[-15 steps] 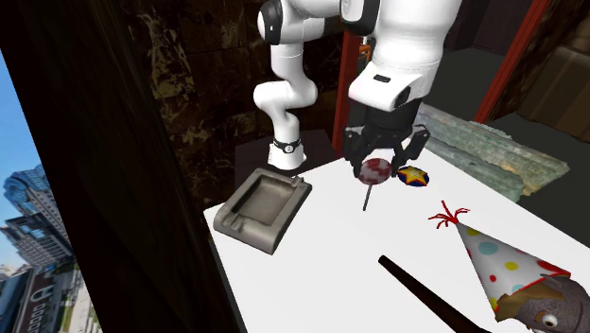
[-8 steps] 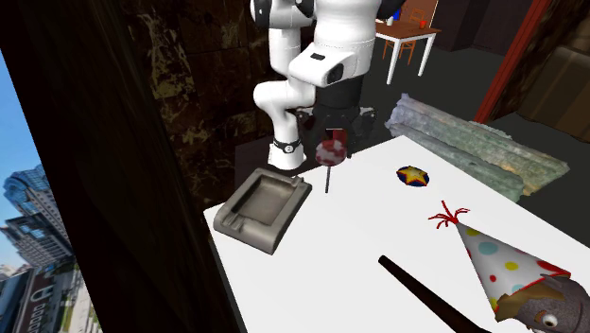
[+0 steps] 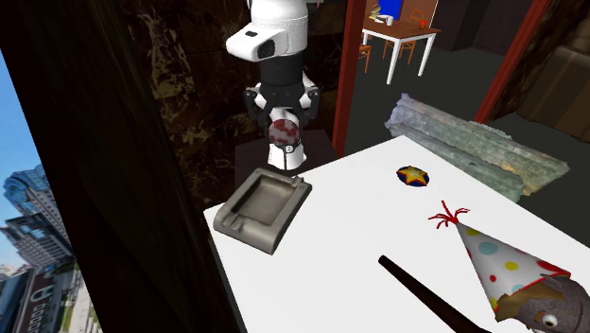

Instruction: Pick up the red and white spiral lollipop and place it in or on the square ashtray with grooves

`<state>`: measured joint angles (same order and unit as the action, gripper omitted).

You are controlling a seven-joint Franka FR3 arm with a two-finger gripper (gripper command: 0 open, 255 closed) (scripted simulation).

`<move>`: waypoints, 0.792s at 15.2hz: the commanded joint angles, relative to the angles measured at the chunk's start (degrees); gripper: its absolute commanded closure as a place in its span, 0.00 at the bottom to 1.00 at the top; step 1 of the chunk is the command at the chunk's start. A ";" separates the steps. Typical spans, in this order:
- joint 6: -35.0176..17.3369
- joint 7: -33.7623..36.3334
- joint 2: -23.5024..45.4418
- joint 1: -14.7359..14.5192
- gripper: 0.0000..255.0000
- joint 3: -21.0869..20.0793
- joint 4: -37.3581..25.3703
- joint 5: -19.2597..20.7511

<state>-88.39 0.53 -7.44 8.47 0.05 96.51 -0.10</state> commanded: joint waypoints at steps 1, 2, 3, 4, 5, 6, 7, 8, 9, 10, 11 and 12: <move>-0.09 -2.35 -2.57 0.99 1.00 1.30 2.68 0.22; 0.16 -3.58 -3.52 1.51 1.00 2.02 3.38 0.40; 0.42 -4.81 -4.41 2.01 1.00 2.77 4.00 0.60; 0.74 -6.20 -5.35 2.58 1.00 3.61 4.62 0.85; -0.06 -6.19 -5.57 2.58 1.00 3.61 5.64 0.86; -0.86 -6.18 -5.78 2.57 1.00 3.62 6.64 0.87; -1.65 -6.17 -5.97 2.58 1.00 3.62 7.62 0.89; -2.43 -6.16 -6.15 2.58 1.00 3.62 8.59 0.90; -3.22 -6.15 -6.32 2.58 1.00 3.62 9.54 0.91; -4.00 -6.14 -6.48 2.59 1.00 3.62 10.48 0.92; -4.78 -6.13 -6.62 2.59 1.00 3.63 11.40 0.93; -5.56 -6.13 -6.75 2.60 1.00 3.63 12.31 0.94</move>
<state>-93.24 -5.51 -14.05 11.02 3.62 107.98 0.81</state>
